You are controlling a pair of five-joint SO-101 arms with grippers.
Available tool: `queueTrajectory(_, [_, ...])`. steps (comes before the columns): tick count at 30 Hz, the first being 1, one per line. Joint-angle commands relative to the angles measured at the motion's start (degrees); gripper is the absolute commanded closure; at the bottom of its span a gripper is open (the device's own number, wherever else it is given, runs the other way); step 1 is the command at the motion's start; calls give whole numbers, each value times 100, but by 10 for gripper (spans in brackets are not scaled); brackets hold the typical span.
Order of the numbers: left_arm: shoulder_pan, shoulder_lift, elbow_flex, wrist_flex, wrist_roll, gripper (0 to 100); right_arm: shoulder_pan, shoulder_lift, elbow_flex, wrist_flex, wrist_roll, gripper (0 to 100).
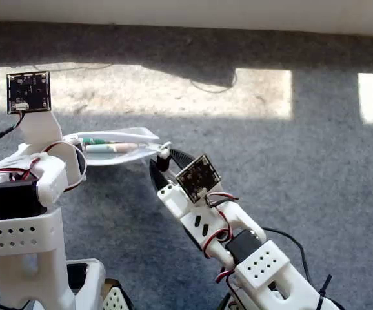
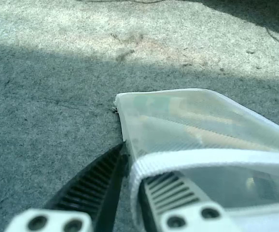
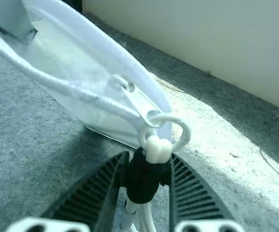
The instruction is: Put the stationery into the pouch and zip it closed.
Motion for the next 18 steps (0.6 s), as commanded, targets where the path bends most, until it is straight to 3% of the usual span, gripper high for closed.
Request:
queueTrajectory(1, [101,-31,-48,0,-18,990,-40,-215,-66,-180,79,954])
queueTrajectory(7, [101,-31,-40,0,-18,990,-31,-1077,286,92,79,994])
queueTrajectory(15, [92,-57,-48,-26,-141,988,-57,-2026,127,1903,79,994])
queueTrajectory(18, [92,-66,-101,-35,-404,939,-66,-2334,-136,2651,88,994])
